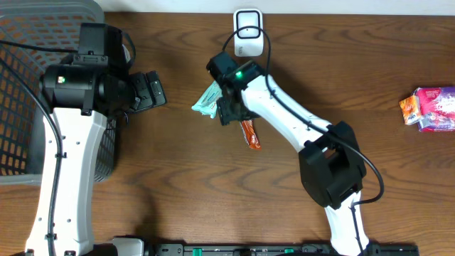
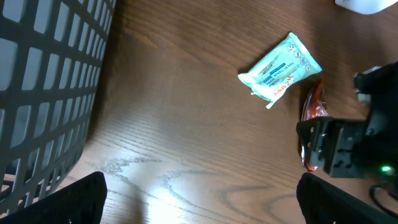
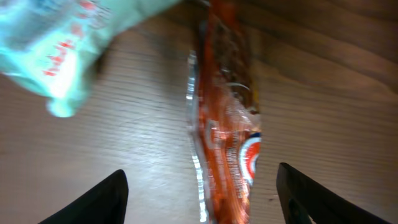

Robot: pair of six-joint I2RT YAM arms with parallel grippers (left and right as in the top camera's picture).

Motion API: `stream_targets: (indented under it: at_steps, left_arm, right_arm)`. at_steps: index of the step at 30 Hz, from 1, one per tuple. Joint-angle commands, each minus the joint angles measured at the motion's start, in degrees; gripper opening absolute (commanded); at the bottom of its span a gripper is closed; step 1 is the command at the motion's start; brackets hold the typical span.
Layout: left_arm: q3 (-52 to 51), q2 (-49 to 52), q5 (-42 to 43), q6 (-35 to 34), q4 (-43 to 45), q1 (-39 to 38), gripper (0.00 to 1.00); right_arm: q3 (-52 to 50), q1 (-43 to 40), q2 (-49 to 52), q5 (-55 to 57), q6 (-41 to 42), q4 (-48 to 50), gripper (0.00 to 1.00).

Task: Scan the item barcode
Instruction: 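Grasp the red wrapper with the right gripper and lift it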

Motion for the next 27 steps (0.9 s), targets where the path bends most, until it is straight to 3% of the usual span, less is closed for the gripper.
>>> stream_targets:
  at_steps: [1,10,15,20,27]
  left_arm:
    - [0.07,-0.17,-0.55,-0.50,-0.22,0.20,0.98]
    - [0.07,-0.17,-0.55,-0.50,-0.20,0.20,0.98]
    - [0.07,-0.17,-0.55,-0.50,-0.22,0.20,0.98]
    - [0.07,-0.17,-0.55,-0.50,-0.22,0.20,0.98]
    - [0.07,-0.17,-0.55,-0.50,-0.22,0.20,0.98]
  right_arm:
    - [-2.82,0.24,0.13,8.90,4.42,0.76,0.75]
    - [-10.78,0.24,0.15,2.99,4.28,8.44,0.70]
    - [-11.39,-0.11,0.09,0.00,4.31,8.72,0.31]
    - [-11.08,-3.58,-0.02,-8.61,3.15,8.39,0.01]
    - [-11.10,-14.91,-0.02,-35.43,-8.46,8.26,0.01]
